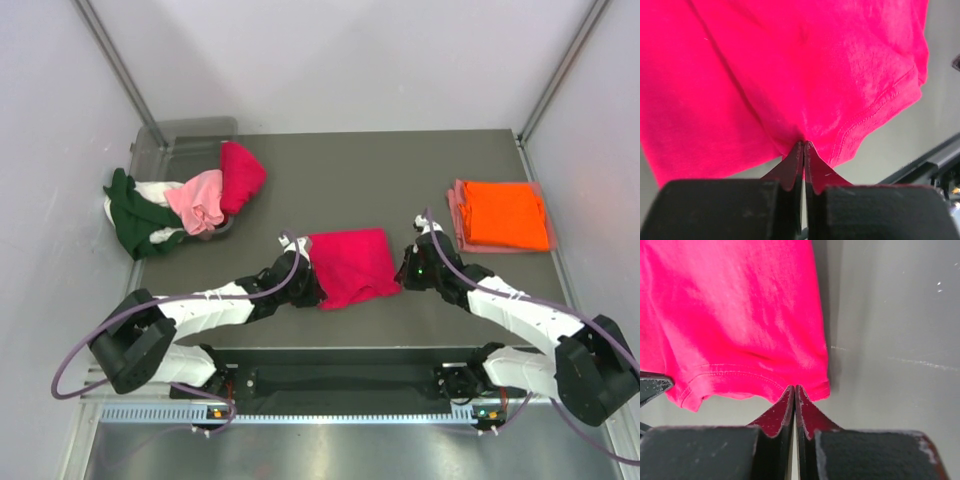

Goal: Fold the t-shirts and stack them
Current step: Flatten the tshirt out

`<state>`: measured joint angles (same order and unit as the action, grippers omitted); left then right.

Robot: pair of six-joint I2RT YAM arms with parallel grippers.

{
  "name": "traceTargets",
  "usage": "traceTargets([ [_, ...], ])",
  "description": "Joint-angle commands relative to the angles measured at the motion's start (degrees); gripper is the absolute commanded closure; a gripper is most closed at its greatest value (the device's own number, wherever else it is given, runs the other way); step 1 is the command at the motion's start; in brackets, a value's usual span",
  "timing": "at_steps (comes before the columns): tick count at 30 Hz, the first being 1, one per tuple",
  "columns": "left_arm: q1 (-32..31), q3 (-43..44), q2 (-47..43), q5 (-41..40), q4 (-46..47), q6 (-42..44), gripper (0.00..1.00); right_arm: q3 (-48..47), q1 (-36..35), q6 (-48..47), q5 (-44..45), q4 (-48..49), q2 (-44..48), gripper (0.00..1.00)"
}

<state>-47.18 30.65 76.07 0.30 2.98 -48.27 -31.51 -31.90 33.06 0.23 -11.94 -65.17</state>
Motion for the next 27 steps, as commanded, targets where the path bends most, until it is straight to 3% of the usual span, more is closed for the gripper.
traceTargets([
  [1,-0.9,3.97,-2.86,-4.6,-5.96,1.07,0.95,-0.31,0.44,-0.71,1.53,-0.89,2.59,1.0],
  [2,-1.16,4.41,-3.03,-5.21,-7.02,0.73,0.82,-0.4,0.52,-0.8,1.53,-1.15,2.41,0.93],
  [3,-1.25,4.41,-3.3,-5.56,-8.16,0.55,0.53,-0.57,0.44,-1.24,1.27,-1.41,2.15,0.84],
  [5,-2.12,3.8,-3.74,-5.66,-7.82,-0.06,0.38,-0.49,0.35,-1.42,0.83,-0.98,0.31,0.61],
  [6,-2.48,2.75,-3.83,-5.48,-6.51,-0.24,0.32,-0.05,0.43,-1.33,0.48,-0.45,-0.91,0.56],
  [8,-2.48,1.96,-3.48,-5.31,-5.27,-0.68,0.32,0.65,0.52,-0.98,0.21,1.82,-2.33,0.54],
  [13,-2.48,2.3,0.65,-3.82,-3.42,-0.6,0.42,0.05,0.44,-0.19,-0.05,5.53,-7.86,0.53],
  [16,-2.57,2.92,1.97,-3.46,-1.67,-0.42,0.59,-0.84,0.44,-0.19,-1.62,5.53,-9.54,0.67],
  [17,-2.65,2.83,1.97,-3.46,-1.4,-0.42,0.71,-0.84,0.35,-0.1,-1.98,5.7,-9.45,0.78],
  [19,-2.66,2.57,1.62,-3.02,-0.7,-0.25,0.78,-0.75,0.44,-0.01,-2.51,5.01,-7.79,0.93],
  [20,-2.66,2.31,1.45,-2.76,-0.35,-0.24,0.93,-0.75,0.44,-0.1,-2.34,4.48,-7.0,0.96],
  [21,-2.66,2.57,1.1,-2.93,-0.69,-0.24,0.99,-0.84,0.44,-0.19,-1.64,3.95,-4.99,1.0],
  [27,-2.48,6.87,-3.38,-10.75,-6.84,2.56,1.0,-4.7,0.44,-1.94,2.74,-2.46,2.4,1.0],
])
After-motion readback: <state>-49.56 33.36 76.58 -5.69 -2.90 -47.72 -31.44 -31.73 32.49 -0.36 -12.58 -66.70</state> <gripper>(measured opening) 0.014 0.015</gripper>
